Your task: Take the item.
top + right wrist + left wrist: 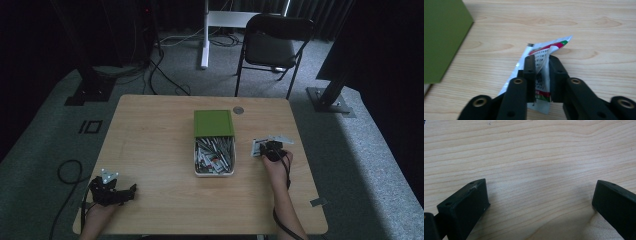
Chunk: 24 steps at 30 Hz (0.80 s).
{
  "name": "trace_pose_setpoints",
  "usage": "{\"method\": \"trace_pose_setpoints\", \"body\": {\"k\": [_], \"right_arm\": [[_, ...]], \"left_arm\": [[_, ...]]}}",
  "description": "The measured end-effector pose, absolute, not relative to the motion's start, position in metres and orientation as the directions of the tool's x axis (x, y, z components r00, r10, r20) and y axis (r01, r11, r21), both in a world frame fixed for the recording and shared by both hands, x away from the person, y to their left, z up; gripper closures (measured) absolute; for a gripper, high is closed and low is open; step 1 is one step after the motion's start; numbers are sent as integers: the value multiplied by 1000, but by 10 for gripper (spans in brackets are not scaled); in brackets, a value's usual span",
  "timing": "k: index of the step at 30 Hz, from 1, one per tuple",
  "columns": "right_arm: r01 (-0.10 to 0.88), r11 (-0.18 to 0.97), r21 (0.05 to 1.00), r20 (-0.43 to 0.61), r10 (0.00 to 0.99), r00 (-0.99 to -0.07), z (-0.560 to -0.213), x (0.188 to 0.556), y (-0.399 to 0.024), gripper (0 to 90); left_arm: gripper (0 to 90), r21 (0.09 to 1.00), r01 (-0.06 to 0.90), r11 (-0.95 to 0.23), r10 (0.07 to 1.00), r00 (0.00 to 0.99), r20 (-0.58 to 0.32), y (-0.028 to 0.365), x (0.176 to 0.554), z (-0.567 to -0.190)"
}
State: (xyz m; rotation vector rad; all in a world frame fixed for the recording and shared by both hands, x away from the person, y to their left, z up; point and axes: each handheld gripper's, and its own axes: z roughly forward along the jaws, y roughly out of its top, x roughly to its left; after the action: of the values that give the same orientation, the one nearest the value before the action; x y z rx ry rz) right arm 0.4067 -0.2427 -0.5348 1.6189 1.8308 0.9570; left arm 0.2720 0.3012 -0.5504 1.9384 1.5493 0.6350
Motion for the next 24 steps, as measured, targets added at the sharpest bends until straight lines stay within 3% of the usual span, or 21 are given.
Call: {"method": "trace_pose_setpoints", "body": {"k": [9, 24], "right_arm": [[635, 81, 769, 25, 988, -156, -541, 406, -258, 599], [643, 77, 762, 53, 982, -180, -548, 390, -274, 383]], "left_arm": [[13, 690, 705, -164, 977, 215, 13, 301, 272, -550], [13, 690, 705, -164, 977, 215, 13, 301, 272, -550]]}}
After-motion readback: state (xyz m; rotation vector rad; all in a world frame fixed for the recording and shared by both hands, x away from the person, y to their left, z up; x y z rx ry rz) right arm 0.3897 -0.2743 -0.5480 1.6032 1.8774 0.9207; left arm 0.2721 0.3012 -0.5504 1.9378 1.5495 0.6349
